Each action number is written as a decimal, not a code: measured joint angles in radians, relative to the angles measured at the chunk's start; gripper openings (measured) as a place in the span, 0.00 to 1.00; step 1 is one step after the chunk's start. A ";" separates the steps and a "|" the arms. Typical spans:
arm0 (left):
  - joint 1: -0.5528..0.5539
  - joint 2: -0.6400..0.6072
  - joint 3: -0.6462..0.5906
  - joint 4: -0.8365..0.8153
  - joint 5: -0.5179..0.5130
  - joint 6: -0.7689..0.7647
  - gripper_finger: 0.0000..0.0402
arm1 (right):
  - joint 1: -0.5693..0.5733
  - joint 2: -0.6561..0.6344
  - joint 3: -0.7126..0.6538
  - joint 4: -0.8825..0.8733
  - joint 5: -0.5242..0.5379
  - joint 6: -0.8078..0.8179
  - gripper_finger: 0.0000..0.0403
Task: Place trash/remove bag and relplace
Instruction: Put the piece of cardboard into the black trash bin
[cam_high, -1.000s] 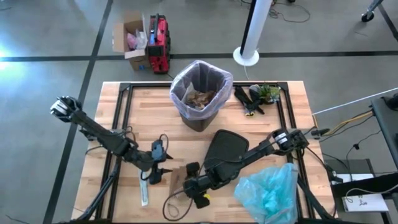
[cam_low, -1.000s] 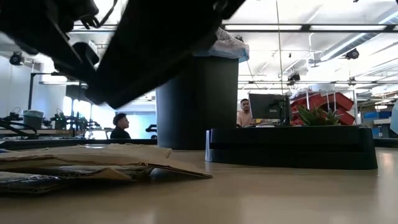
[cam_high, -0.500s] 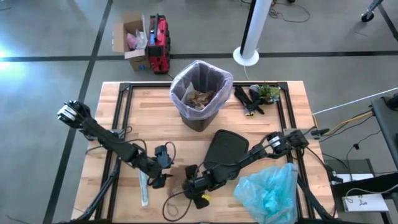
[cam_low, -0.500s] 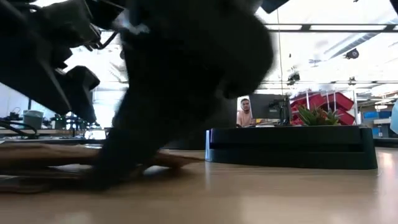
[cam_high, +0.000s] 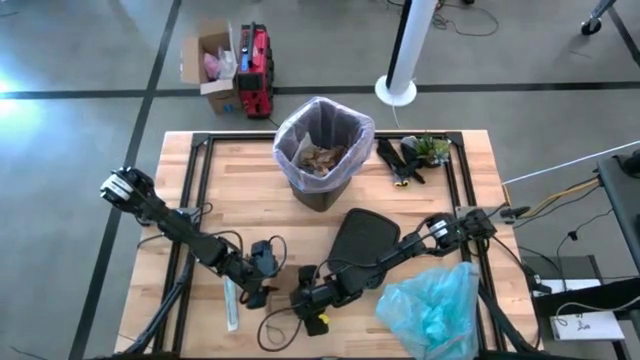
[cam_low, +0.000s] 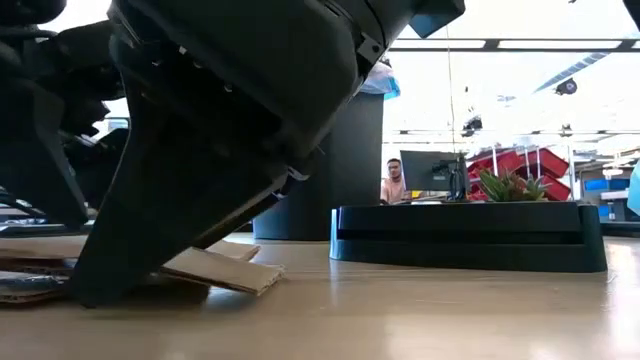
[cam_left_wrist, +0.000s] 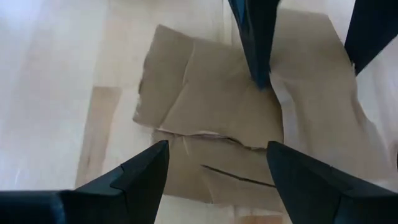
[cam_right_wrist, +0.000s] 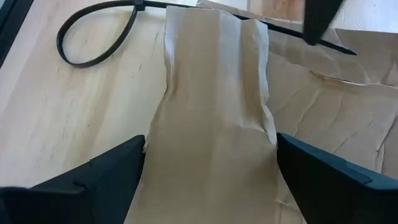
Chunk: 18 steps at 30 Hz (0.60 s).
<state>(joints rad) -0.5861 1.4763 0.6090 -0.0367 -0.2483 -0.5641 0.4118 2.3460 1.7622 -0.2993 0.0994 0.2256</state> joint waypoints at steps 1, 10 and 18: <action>-0.001 0.003 0.000 0.001 0.001 0.000 0.64 | 0.000 0.000 0.000 0.000 -0.001 0.008 0.85; -0.006 0.004 0.000 0.000 0.005 -0.014 0.64 | 0.000 -0.001 0.000 0.001 -0.002 0.013 0.72; -0.006 0.004 0.000 -0.001 0.005 -0.025 0.64 | 0.000 -0.002 0.015 -0.023 -0.003 0.012 0.49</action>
<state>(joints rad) -0.5926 1.4807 0.6086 -0.0372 -0.2436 -0.5896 0.4118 2.3440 1.7769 -0.3220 0.0968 0.2379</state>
